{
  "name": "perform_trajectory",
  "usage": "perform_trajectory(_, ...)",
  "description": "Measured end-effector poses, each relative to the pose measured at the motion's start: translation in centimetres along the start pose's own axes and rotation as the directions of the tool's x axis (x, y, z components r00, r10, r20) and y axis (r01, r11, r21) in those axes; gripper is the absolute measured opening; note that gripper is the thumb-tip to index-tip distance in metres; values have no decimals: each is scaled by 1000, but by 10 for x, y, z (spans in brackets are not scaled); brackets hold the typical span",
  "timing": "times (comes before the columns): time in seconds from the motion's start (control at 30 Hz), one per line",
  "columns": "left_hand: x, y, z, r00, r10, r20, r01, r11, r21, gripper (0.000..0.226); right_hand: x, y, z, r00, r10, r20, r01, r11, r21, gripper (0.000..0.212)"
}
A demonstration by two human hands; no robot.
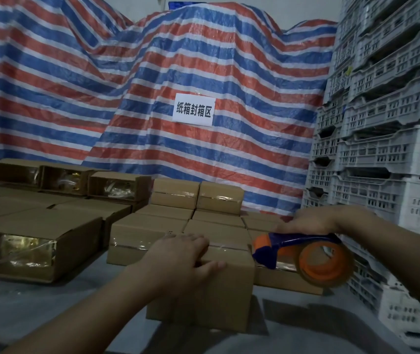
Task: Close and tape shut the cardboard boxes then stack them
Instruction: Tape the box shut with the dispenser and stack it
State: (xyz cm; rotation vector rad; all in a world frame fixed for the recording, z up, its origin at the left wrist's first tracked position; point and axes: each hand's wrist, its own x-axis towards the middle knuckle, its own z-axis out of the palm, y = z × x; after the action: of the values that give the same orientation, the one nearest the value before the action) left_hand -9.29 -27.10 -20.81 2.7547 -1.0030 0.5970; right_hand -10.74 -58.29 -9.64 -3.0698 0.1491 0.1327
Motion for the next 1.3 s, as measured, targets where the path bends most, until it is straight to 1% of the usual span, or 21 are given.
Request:
perform_trajectory(0.07, 2, -1, -1, 1000, -15, 26, 16, 999, -44, 76, 2, 1, 8, 1000, -15, -17, 16, 998, 53, 63)
perform_trajectory(0.13, 6, 1, -3, 995, -54, 82, 60, 995, -81, 91, 0, 3, 14, 999, -35, -34, 38, 994, 100, 49)
perform_trajectory(0.2, 14, 7, -7, 991, -48, 127, 52, 998, -25, 98, -1, 3, 16, 998, -50, -37, 54, 992, 112, 45)
perform_trajectory(0.27, 24, 21, -9, 992, 3, 128, -9, 999, 45, 102, -2, 1, 17, 998, -56, -36, 60, 992, 115, 46)
perform_trajectory(0.33, 33, 40, -8, 988, 79, 131, -83, 996, 24, 100, -2, 3, 19, 998, -42, -46, 49, 986, 157, 46)
perform_trajectory(0.43, 42, 59, 0, 973, 151, 176, -141, 988, -67, 85, -2, 8, 22, 996, -73, -58, 85, 968, 236, 45)
perform_trajectory(0.53, 43, 59, 6, 976, 137, 167, -131, 990, -47, 79, -2, 15, 27, 988, -144, -52, 153, 947, 281, 44)
perform_trajectory(0.6, 42, 59, 6, 975, 130, 181, -125, 992, -34, 81, -5, 24, 24, 982, -158, -108, 184, 933, 308, 40)
perform_trajectory(0.63, 41, 59, 5, 974, 126, 190, -123, 992, -31, 82, -9, 29, 21, 982, -144, -122, 175, 938, 298, 43)
perform_trajectory(0.7, 40, 60, 2, 973, 121, 196, -118, 993, -28, 83, -20, 35, 16, 990, -111, -91, 130, 961, 243, 51)
perform_trajectory(0.8, 37, 63, -1, 972, 129, 195, -125, 992, -33, 83, -34, 22, 11, 994, -87, -64, 94, 989, 118, 48)
perform_trajectory(0.87, 36, 64, -3, 970, 132, 204, -127, 991, -39, 81, -37, -4, 11, 997, -57, -47, 54, 996, -74, 44)
perform_trajectory(0.9, 36, 64, -3, 969, 131, 208, -125, 991, -42, 81, -37, -18, 13, 998, -40, -38, 31, 978, -207, 42)
perform_trajectory(0.93, 36, 65, -4, 969, 127, 211, -121, 992, -43, 80, -38, -31, 15, 999, -31, -37, 14, 921, -389, 39)
perform_trajectory(0.97, 35, 65, -4, 970, 122, 212, -116, 992, -41, 80, -39, -42, 19, 999, -29, -29, 7, 815, -580, 38)
perform_trajectory(1.0, 35, 64, -5, 970, 117, 214, -112, 993, -35, 81, -41, -49, 25, 1000, -17, -8, 6, 700, -714, 35)
perform_trajectory(1.03, 34, 65, -5, 969, 115, 220, -112, 993, -26, 81, -43, -48, 34, 1000, -1, 11, 9, 652, -758, 32)
perform_trajectory(1.1, 34, 64, -5, 969, 115, 218, -115, 993, -13, 81, -50, -36, 48, 1000, 15, -4, -14, 719, -695, 38)
perform_trajectory(1.2, 33, 65, -4, 969, 117, 218, -112, 993, -35, 80, -57, -14, 65, 984, -80, -157, -30, 800, -599, 52)
perform_trajectory(1.23, 34, 65, -5, 967, 118, 224, -113, 993, -36, 80, -56, -7, 71, 974, -93, -205, -45, 811, -584, 53)
perform_trajectory(1.3, 34, 64, -5, 966, 114, 233, -111, 993, -27, 80, -52, 3, 83, 951, -126, -283, -74, 794, -603, 56)
